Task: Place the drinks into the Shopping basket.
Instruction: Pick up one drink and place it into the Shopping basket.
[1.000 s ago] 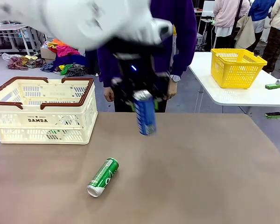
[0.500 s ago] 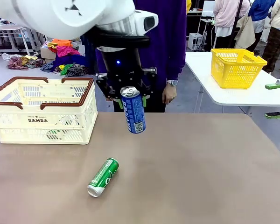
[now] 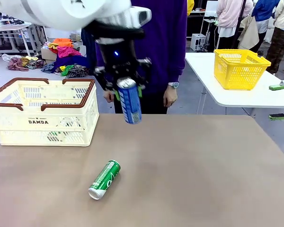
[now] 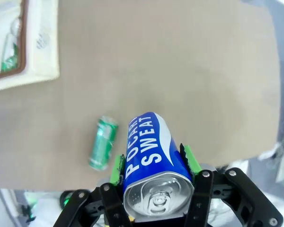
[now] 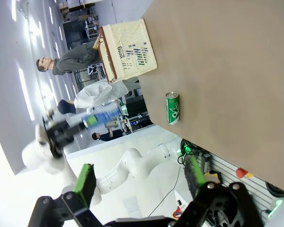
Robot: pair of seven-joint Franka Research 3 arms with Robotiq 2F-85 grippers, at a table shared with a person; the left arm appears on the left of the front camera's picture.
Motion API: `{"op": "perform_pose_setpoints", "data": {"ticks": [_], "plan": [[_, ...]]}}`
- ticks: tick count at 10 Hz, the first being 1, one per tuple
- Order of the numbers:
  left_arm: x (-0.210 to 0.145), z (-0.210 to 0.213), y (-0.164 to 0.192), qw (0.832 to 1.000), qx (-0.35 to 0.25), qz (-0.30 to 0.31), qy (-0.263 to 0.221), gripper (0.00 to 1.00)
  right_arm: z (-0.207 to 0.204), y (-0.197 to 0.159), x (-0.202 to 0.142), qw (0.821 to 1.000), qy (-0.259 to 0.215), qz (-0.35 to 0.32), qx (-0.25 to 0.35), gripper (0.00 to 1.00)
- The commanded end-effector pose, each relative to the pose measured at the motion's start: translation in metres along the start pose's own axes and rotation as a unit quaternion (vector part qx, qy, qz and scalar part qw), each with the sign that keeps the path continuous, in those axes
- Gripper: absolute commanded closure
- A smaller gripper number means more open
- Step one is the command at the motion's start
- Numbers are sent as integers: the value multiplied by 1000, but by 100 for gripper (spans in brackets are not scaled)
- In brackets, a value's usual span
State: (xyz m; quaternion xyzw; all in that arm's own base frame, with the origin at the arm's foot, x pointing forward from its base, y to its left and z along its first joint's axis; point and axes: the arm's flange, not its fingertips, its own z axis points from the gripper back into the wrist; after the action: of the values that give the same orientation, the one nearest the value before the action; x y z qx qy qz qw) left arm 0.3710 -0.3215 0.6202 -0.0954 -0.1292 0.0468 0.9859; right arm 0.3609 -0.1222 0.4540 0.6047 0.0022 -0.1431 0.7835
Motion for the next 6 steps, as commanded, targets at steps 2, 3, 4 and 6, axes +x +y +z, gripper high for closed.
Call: {"op": "perform_pose_setpoints", "data": {"ticks": [2,3,4,6], "plan": [[134,-2,80,999,-36,-8,10,100,0,2,0,1000,1,7,7,0],[159,-3,121,999,-40,26,0,100,0,2,0,1000,1,7,7,0],[176,-6,165,995,-20,94,-12,100,0,2,0,1000,1,7,7,0],[187,-23,235,985,14,171,-31,100,0,2,0,1000,1,7,7,0]]}}
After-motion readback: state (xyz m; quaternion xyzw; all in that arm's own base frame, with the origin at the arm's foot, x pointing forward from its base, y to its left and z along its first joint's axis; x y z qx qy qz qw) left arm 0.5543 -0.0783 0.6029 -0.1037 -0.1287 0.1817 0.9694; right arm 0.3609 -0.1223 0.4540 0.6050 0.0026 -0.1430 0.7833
